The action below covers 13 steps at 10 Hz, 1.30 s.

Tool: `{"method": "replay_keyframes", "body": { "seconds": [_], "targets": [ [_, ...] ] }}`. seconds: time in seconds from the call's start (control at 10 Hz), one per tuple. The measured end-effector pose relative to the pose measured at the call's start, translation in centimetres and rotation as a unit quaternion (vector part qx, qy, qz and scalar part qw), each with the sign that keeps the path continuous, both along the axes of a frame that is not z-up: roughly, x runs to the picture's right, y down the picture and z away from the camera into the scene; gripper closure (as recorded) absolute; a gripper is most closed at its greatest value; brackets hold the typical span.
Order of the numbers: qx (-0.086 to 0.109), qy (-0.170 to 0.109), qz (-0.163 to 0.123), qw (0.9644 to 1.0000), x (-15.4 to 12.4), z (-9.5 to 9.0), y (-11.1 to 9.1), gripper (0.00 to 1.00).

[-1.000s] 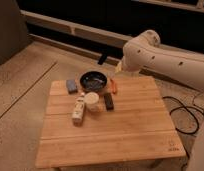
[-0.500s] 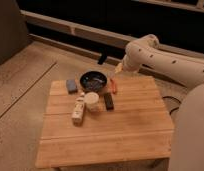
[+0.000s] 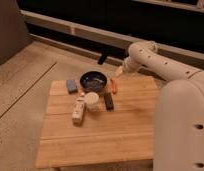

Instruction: Place the pepper on the white sponge

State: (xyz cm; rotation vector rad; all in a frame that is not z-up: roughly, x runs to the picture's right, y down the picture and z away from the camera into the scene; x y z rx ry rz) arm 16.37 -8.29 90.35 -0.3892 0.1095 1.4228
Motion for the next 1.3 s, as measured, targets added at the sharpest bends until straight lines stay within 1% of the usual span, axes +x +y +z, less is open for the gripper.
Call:
{"method": "replay_keyframes", "body": {
  "seconds": [0.1,0.2,0.3,0.7,0.8,0.9,1.0,1.1,1.2,1.3],
  "targets": [
    [-0.001,0.006,-0.008,1.0000,0.3,1.6,0.2,0.35],
    [0.003,0.009,-0.014,0.9999,0.4,2.4,0.4,0.35],
    [0.005,0.016,-0.026,0.9995,0.8,3.0,0.6,0.35],
    [0.004,0.017,-0.030,0.9994,0.8,3.1,0.7,0.35],
    [-0.001,0.016,-0.031,0.9994,0.7,3.2,1.0,0.35],
    [-0.015,0.012,-0.038,0.9991,0.2,3.8,2.1,0.35],
    [-0.029,0.004,-0.051,0.9983,-1.0,4.3,3.0,0.35],
    [-0.042,-0.001,-0.065,0.9970,-2.2,4.9,3.8,0.35],
    [-0.058,-0.001,-0.079,0.9952,-2.9,5.6,4.8,0.35],
    [-0.069,0.001,-0.087,0.9938,-3.1,6.1,5.3,0.35]
  ]
}}
